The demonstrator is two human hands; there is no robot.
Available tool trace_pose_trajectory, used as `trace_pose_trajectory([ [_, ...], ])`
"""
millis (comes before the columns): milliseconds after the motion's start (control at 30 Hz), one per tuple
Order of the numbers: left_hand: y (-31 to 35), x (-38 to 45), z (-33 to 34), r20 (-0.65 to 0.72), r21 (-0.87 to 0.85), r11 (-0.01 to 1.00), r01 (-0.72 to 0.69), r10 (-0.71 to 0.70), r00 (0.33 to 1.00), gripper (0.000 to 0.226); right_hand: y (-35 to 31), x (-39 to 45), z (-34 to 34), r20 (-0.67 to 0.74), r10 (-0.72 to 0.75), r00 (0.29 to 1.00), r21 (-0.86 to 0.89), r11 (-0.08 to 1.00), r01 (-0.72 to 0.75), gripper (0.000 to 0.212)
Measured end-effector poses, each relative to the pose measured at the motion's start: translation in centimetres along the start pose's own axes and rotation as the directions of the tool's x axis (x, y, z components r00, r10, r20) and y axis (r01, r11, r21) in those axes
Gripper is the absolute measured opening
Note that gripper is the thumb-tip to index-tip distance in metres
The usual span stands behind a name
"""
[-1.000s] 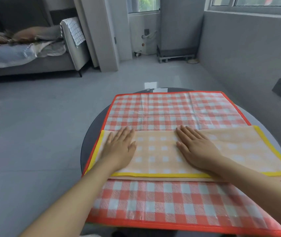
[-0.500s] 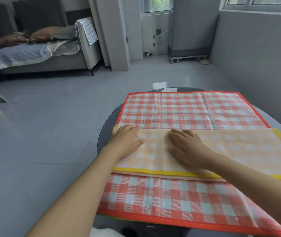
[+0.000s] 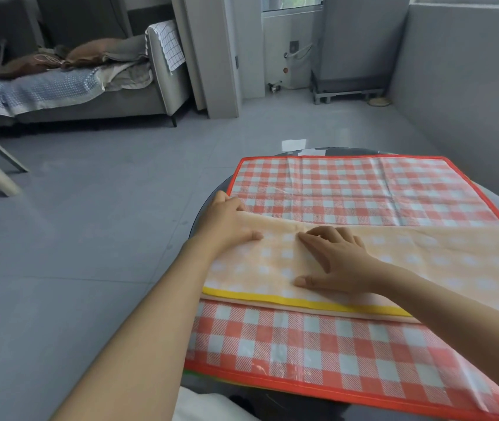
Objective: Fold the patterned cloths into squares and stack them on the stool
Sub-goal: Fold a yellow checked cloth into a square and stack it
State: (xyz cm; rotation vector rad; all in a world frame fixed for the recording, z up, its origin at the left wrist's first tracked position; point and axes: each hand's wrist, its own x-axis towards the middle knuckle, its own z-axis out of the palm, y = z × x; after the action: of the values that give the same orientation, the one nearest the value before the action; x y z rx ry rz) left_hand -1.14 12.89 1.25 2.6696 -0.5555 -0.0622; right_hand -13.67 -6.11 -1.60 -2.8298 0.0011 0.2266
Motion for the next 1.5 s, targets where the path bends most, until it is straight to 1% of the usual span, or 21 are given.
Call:
trace_pose_trajectory([
  [67,-0.2,0.0,-0.5,-0.033,-0.119,0.992,0.050,-0.054,0.998,0.040,0.0,-0.1,-0.1,0.009,0.001,1.000,-0.007,1.000,-0.001,0.101],
  [100,-0.4,0.0,-0.8,-0.027,-0.202,0.976,0.082,-0.089,0.996,0.037,0.0,-0.1,-0.1,0.011,0.002,1.000,-0.012,1.000,-0.002,0.100],
  [200,-1.2,-0.6,-1.7,0.103,-0.403,0.891,0.210,-0.183,0.978,0.047,-0.2,-0.2,-0.3,0.032,0.003,0.999,-0.017,1.000,-0.003,0.101],
  [267,-1.8,-0.9,-2.1,0.205,-0.433,0.849,0.302,-0.234,0.950,0.045,-0.3,-0.2,-0.5,0.062,0.006,0.998,-0.008,1.000,-0.006,0.105],
  [333,-2.3,-1.3,-2.6,0.279,-0.415,0.836,0.360,-0.260,0.924,0.032,-0.4,-0.4,-0.6,0.090,0.007,0.996,-0.003,1.000,-0.007,0.109],
  [367,-2.4,-1.4,-2.9,0.302,-0.434,0.819,0.375,-0.260,0.917,0.026,-0.4,-0.4,-0.6,0.099,0.008,0.995,-0.004,1.000,-0.007,0.111],
  [467,-2.8,-1.6,-3.7,0.321,-0.585,0.713,0.387,-0.234,0.918,0.014,-0.6,-0.7,-0.8,0.133,0.005,0.991,-0.009,1.000,-0.003,0.115],
  [600,-1.9,-1.9,-4.5,0.324,-0.753,0.535,0.383,-0.205,0.924,0.012,-0.8,-0.8,-1.0,0.190,0.002,0.982,-0.007,1.000,-0.001,0.118],
  [733,0.4,-2.2,-5.1,0.356,-0.845,0.370,0.385,-0.147,0.923,0.014,-0.8,-1.3,-0.5,0.125,-0.005,0.992,0.018,1.000,0.003,0.115],
  [833,2.3,-2.6,-5.4,0.370,-0.865,0.319,0.388,-0.117,0.922,0.022,-0.7,-2.2,0.0,0.042,-0.025,0.999,0.041,0.999,0.024,0.109],
  [900,3.6,-2.7,-5.4,0.350,-0.885,0.288,0.365,-0.106,0.931,0.021,-0.4,-2.9,0.0,0.005,-0.046,0.999,0.061,0.997,0.046,0.103],
  [967,5.2,-2.8,-5.2,0.319,-0.907,0.260,0.333,-0.096,0.943,0.019,0.1,-3.8,-0.2,-0.023,-0.043,0.999,0.125,0.991,0.045,0.094],
  [1033,6.9,-2.8,-4.8,0.276,-0.921,0.261,0.288,-0.083,0.958,0.017,1.0,-4.8,-1.0,-0.040,0.010,0.999,0.252,0.968,0.001,0.086],
  [1133,9.5,-2.8,-3.8,0.237,-0.924,0.297,0.242,-0.052,0.970,0.016,2.7,-6.9,-2.5,-0.048,0.092,0.995,0.475,0.878,-0.059,0.076],
  [1200,11.4,-3.0,-3.1,0.227,-0.919,0.325,0.224,-0.029,0.974,0.015,4.0,-8.5,-3.4,-0.069,0.132,0.989,0.563,0.823,-0.070,0.059],
  [1267,13.2,-3.3,-2.0,0.225,-0.911,0.351,0.218,-0.020,0.974,0.018,5.4,-10.0,-4.1,-0.067,0.187,0.980,0.695,0.714,-0.088,0.041],
  [1300,14.1,-3.3,-1.3,0.220,-0.900,0.381,0.209,-0.016,0.975,0.021,6.0,-10.8,-4.4,-0.058,0.214,0.975,0.750,0.654,-0.099,0.036],
  [1333,14.8,-3.4,-0.5,0.210,-0.882,0.429,0.195,-0.014,0.978,0.022,6.5,-11.6,-4.7,-0.052,0.233,0.971,0.786,0.609,-0.104,0.035],
  [1400,16.3,-3.6,1.1,0.188,-0.828,0.535,0.166,-0.013,0.982,0.025,7.2,-12.9,-5.2,-0.044,0.260,0.965,0.820,0.561,-0.114,0.038],
  [1467,17.7,-4.1,2.6,0.187,-0.771,0.618,0.154,-0.011,0.982,0.024,7.8,-13.8,-5.4,-0.024,0.270,0.963,0.828,0.545,-0.133,0.045],
  [1500,18.3,-4.3,3.4,0.193,-0.752,0.641,0.154,-0.009,0.981,0.023,8.0,-14.1,-5.5,-0.005,0.272,0.962,0.826,0.544,-0.150,0.048],
])
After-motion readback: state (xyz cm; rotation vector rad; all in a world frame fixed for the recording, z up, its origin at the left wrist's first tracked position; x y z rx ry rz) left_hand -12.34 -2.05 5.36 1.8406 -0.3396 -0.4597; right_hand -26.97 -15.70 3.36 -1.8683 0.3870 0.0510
